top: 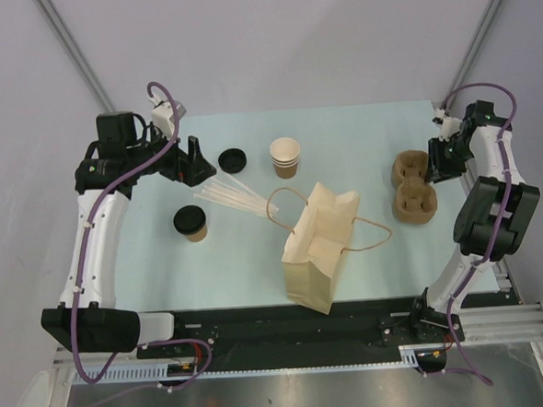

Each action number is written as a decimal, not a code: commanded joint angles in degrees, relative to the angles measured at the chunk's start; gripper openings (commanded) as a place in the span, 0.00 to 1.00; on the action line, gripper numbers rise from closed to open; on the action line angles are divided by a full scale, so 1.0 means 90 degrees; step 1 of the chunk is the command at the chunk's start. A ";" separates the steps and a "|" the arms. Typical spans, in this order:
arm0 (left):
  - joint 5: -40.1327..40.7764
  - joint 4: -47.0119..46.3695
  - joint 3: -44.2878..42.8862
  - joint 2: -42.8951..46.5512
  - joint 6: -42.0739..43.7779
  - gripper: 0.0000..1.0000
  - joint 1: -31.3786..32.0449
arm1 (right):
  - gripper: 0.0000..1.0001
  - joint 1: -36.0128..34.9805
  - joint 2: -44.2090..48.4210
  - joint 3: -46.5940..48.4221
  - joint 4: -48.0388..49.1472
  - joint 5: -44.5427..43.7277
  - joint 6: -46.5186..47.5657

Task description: Pack the takeout coffee

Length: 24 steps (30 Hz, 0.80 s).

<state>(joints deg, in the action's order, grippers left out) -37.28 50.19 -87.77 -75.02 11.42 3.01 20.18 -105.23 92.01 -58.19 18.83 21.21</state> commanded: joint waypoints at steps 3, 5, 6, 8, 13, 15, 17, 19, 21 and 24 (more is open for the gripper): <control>-0.0058 -0.0177 0.0064 0.0006 -0.0029 0.99 0.0037 | 0.36 -0.0172 -0.0192 0.0041 0.0313 -0.0363 0.0075; -0.0048 -0.0177 0.0084 -0.0004 -0.0038 1.00 0.0037 | 0.36 -0.0182 -0.0241 0.0041 0.0304 -0.0422 0.0094; -0.0057 -0.0186 0.0084 -0.0004 -0.0038 1.00 0.0037 | 0.36 -0.0182 -0.0251 0.0041 0.0304 -0.0413 0.0114; -0.0057 -0.0187 0.0094 0.0006 -0.0038 0.99 0.0037 | 0.36 -0.0192 -0.0271 0.0031 0.0304 -0.0442 0.0123; -0.0067 -0.0206 0.0103 -0.0014 -0.0038 0.99 0.0047 | 0.32 -0.0241 -0.0300 0.0021 0.0265 -0.0422 0.0143; -0.0048 -0.0216 0.0113 -0.0023 -0.0048 1.00 0.0037 | 0.29 -0.0270 -0.0290 0.0011 0.0265 -0.0364 0.0153; -0.0048 -0.0216 0.0133 -0.0023 -0.0038 1.00 0.0037 | 0.24 -0.0289 -0.0280 0.0031 0.0236 -0.0315 0.0143; -0.0038 -0.0216 0.0152 -0.0014 -0.0029 0.99 0.0037 | 0.19 -0.0299 -0.0290 0.0041 0.0206 -0.0276 0.0153; -0.0028 -0.0216 0.0152 -0.0023 -0.0019 0.99 0.0047 | 0.14 -0.0309 -0.0319 0.0080 0.0148 -0.0237 0.0143; -0.0018 -0.0206 0.0162 -0.0014 -0.0009 0.99 0.0037 | 0.03 -0.0299 -0.0339 0.0187 0.0011 -0.0178 0.0153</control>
<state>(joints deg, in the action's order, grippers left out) -37.26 50.00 -86.67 -75.13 11.42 3.01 17.72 -107.81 91.98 -56.64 15.84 22.11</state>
